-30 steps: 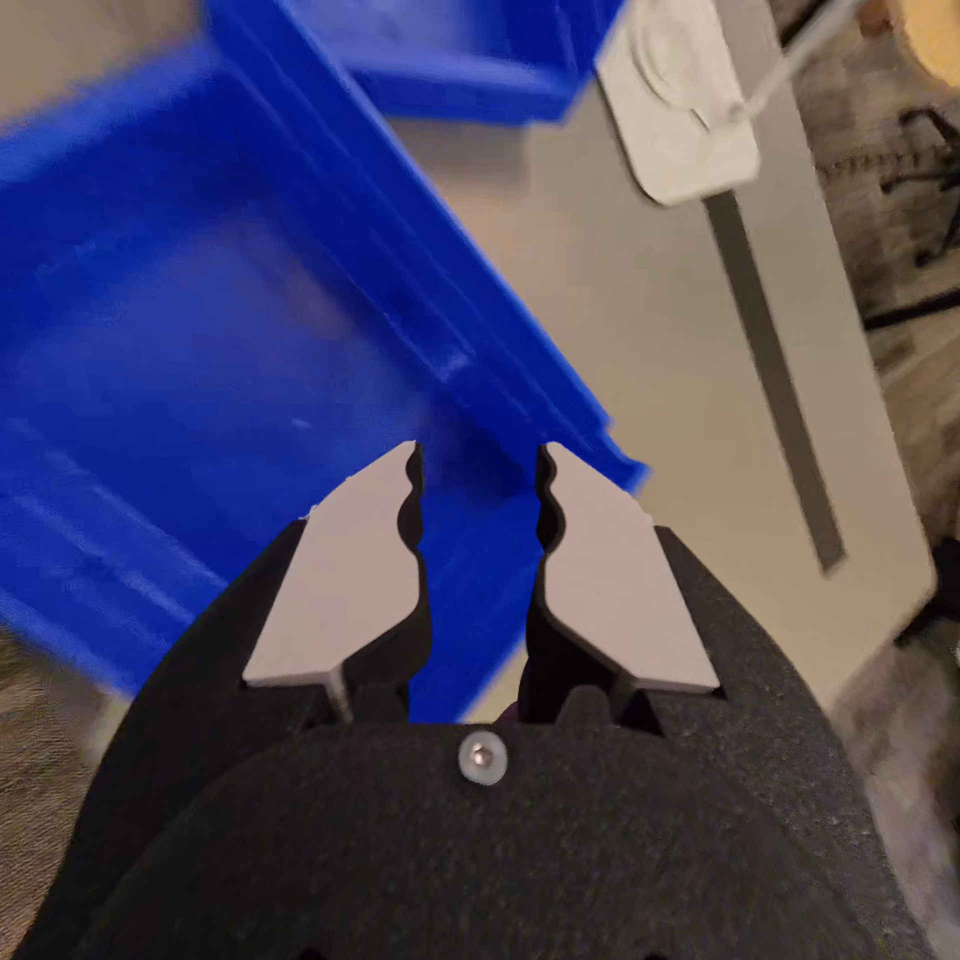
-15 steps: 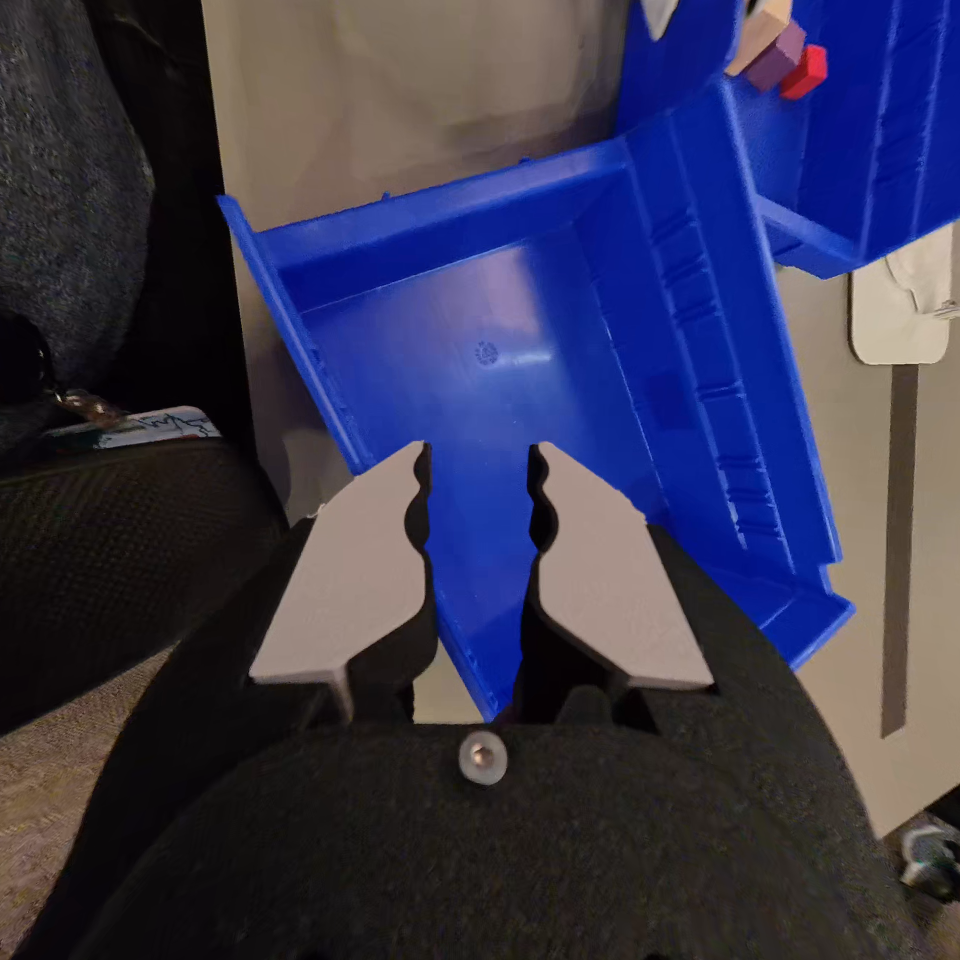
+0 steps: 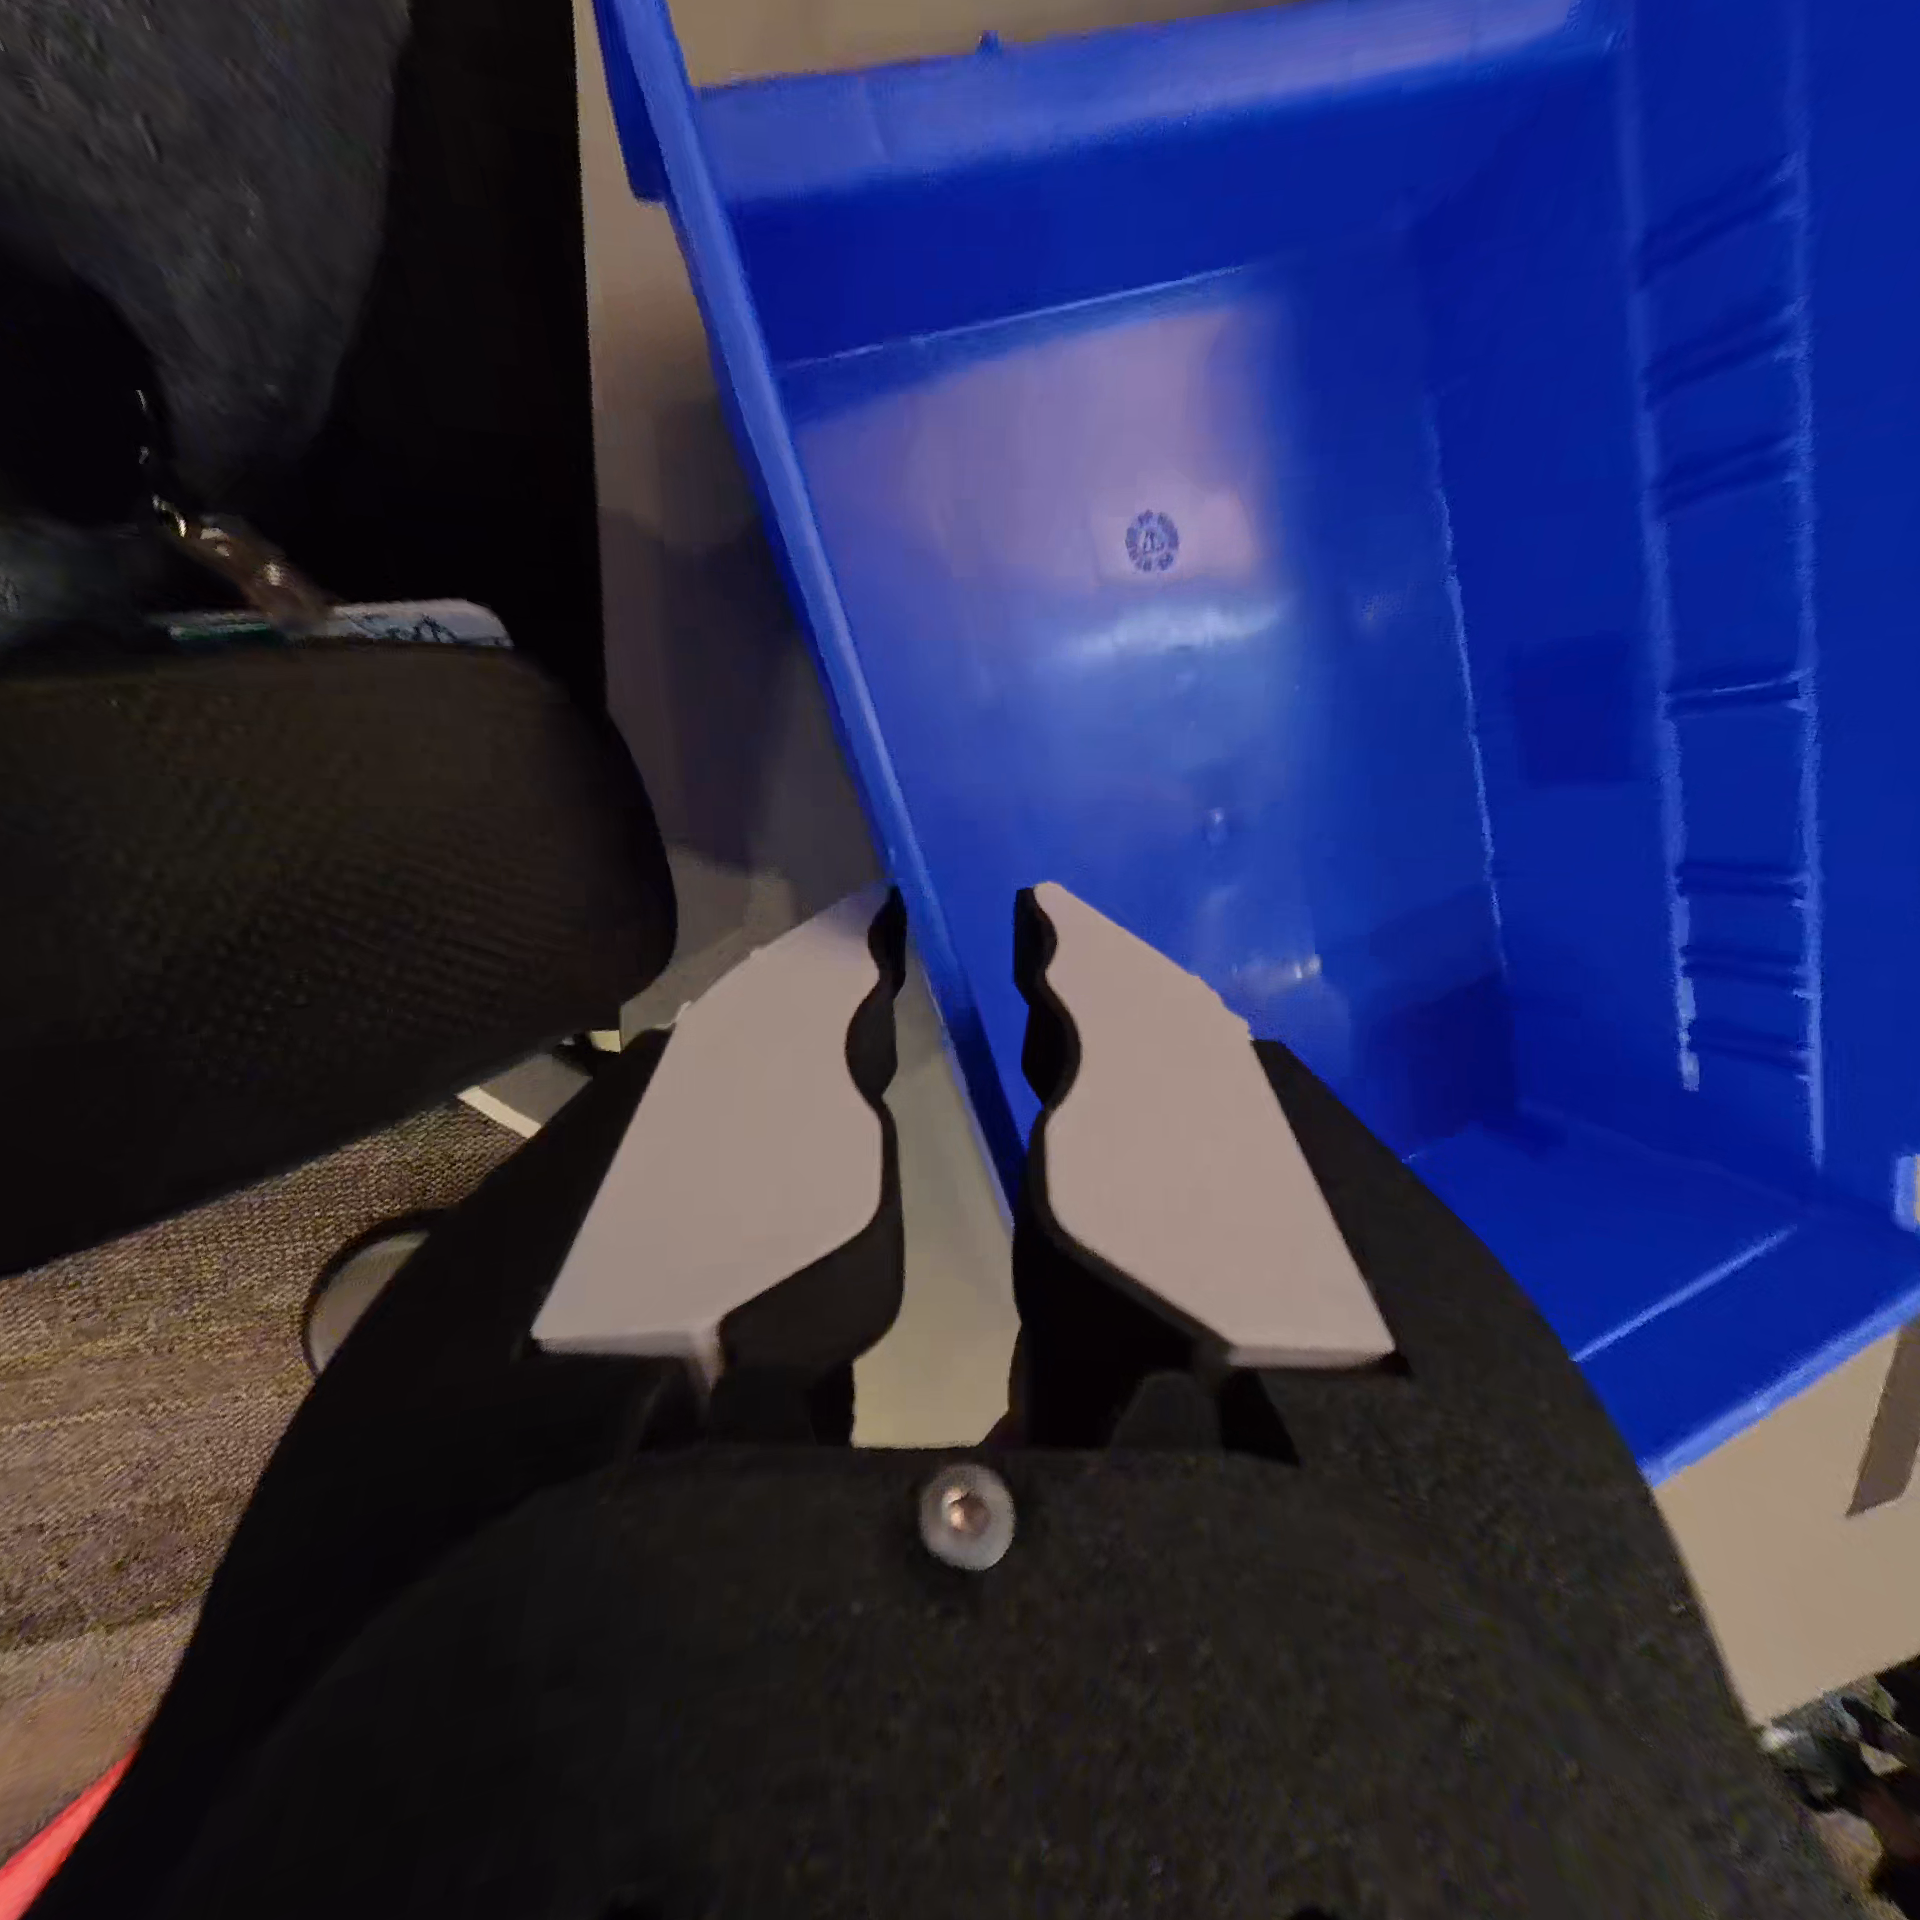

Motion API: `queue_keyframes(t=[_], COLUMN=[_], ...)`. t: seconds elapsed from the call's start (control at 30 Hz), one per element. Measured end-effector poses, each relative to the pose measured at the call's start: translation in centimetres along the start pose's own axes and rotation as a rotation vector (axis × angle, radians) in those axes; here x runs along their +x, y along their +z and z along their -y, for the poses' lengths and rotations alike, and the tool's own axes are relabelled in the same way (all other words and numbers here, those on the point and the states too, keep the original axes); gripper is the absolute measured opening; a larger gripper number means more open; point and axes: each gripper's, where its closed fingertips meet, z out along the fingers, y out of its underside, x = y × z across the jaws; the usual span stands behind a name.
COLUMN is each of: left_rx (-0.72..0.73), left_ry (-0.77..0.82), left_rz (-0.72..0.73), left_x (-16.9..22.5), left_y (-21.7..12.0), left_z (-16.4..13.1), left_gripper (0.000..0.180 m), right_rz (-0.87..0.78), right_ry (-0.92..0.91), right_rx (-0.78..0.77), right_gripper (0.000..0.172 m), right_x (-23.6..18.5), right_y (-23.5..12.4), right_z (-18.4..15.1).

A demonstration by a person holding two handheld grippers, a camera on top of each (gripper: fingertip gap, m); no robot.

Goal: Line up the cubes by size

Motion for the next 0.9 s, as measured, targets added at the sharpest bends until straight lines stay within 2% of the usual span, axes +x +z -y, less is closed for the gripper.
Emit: queue_keyframes(t=[0.03,0.13,0.43,0.7,0.73,0.8,0.9], left_rx=[-0.004,-0.021,-0.122,-0.182,-0.181,-0.173,-0.162], left_ry=[0.007,0.034,0.089,-0.016,-0.035,-0.084,-0.171], left_rz=[-0.009,-0.030,-0.083,-0.061,-0.057,-0.047,-0.035], left_x=[0.2,0.9,2.8,3.2,3.3,3.3,3.1], left_y=[-0.3,-1.4,-5.2,-7.9,-8.1,-8.5,-9.9], left_z=[-0.5,-2.1,-8.3,-13.5,-13.8,-14.2,-14.2], left_gripper=[0.015,0.015,0.014,0.016,0.017,0.020,0.032], right_rz=[0.017,0.047,0.080,0.055,0.048,0.042,-0.009], right_ry=[-0.003,-0.013,-0.028,0.022,0.037,0.110,0.189], right_rx=[0.014,0.028,-0.062,-0.093,-0.096,-0.115,-0.055], right_gripper=[0.017,0.014,0.010,0.011,0.013,0.028,0.039], right_x=[-0.2,-0.1,1.2,3.2,3.4,3.8,4.6], right_y=[0.0,-0.3,-1.2,-2.2,-2.4,-2.8,-3.9], right_z=[-0.2,-1.0,-5.9,-10.1,-10.3,-10.6,-8.4])
